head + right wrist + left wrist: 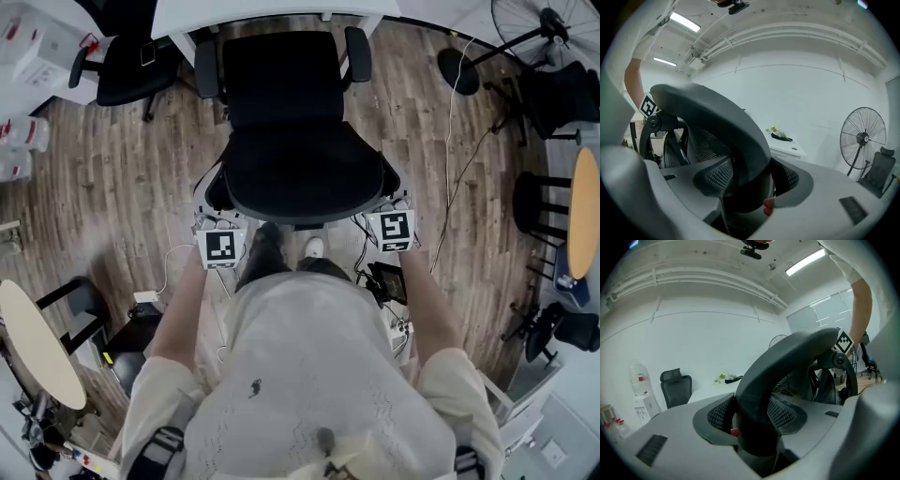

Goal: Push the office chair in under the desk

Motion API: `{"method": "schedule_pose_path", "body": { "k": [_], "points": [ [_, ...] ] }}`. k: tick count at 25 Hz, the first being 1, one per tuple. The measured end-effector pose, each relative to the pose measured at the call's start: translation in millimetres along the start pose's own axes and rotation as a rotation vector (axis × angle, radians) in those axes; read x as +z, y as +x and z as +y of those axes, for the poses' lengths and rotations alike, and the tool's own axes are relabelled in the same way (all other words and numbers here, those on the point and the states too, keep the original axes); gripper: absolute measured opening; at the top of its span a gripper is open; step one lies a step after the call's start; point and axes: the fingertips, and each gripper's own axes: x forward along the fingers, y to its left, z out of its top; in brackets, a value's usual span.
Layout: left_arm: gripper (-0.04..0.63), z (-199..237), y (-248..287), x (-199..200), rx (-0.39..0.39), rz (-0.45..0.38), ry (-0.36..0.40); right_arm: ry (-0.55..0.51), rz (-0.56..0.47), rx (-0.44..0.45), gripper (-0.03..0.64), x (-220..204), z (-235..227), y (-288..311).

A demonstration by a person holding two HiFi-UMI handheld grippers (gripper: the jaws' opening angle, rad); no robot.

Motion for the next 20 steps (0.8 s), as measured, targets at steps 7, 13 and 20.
{"method": "schedule_pose_path", "body": {
  "k": [7, 13, 20],
  "points": [
    [0.225, -8, 14, 4, 0.019, 0.003, -0.008, -0.014, -0.005, 0.018, 0.264, -2, -19, 8],
    [0.225, -13, 18, 5, 0.024, 0.011, -0.013, -0.019, -0.007, 0.021, 0.264, -3, -26, 8],
    [0.226, -20, 19, 2, 0.033, 0.01, -0.017, -0.02, -0.01, 0.025, 0.264, -11, -29, 7]
  ]
}}
